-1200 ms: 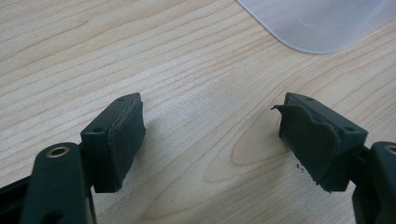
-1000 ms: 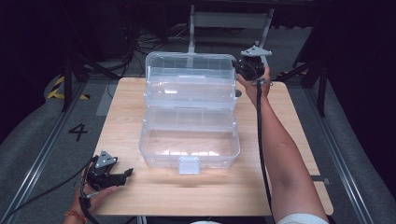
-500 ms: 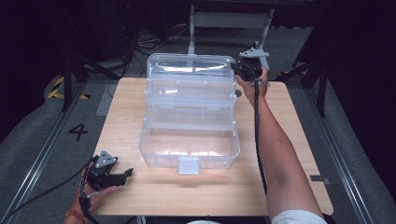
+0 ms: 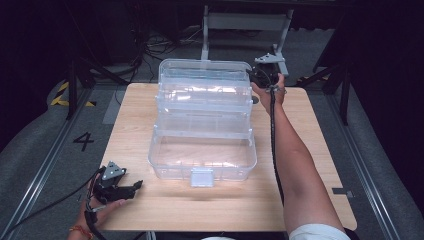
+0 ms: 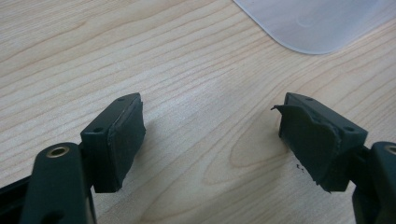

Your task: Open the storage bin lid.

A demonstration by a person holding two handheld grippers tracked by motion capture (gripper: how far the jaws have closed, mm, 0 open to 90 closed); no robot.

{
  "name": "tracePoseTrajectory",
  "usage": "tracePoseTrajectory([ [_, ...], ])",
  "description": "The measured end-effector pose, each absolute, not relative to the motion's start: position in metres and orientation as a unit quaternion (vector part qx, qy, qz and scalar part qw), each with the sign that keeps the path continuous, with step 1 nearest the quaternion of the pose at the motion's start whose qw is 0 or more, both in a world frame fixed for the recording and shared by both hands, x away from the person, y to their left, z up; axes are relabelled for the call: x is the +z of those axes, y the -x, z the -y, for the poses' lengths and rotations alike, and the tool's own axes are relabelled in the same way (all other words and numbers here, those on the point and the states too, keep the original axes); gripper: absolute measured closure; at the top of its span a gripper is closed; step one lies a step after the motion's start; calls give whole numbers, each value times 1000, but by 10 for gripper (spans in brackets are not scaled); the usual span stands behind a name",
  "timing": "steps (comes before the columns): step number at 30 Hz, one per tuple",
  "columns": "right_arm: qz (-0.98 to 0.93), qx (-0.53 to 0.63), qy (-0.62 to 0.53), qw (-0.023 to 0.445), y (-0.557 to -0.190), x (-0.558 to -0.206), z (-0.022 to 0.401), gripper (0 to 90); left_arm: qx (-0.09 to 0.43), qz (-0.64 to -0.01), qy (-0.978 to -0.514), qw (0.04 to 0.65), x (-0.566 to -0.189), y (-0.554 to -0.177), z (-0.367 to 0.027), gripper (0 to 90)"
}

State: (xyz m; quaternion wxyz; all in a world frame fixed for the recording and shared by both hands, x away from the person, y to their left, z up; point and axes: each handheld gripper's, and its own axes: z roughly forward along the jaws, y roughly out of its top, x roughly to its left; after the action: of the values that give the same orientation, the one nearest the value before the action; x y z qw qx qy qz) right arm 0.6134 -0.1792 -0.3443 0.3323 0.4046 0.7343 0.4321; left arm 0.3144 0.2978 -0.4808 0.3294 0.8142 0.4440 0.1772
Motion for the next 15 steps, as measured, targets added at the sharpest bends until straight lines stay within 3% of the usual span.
tracePoseTrajectory([
  [8,-744,409,-416,326,-619,-354,178,761,178,-444,-813,331,-481,-315,-297,229],
  [15,-755,404,-412,312,-619,-363,178,802,178,-444,-814,330,-481,-315,-297,228],
])
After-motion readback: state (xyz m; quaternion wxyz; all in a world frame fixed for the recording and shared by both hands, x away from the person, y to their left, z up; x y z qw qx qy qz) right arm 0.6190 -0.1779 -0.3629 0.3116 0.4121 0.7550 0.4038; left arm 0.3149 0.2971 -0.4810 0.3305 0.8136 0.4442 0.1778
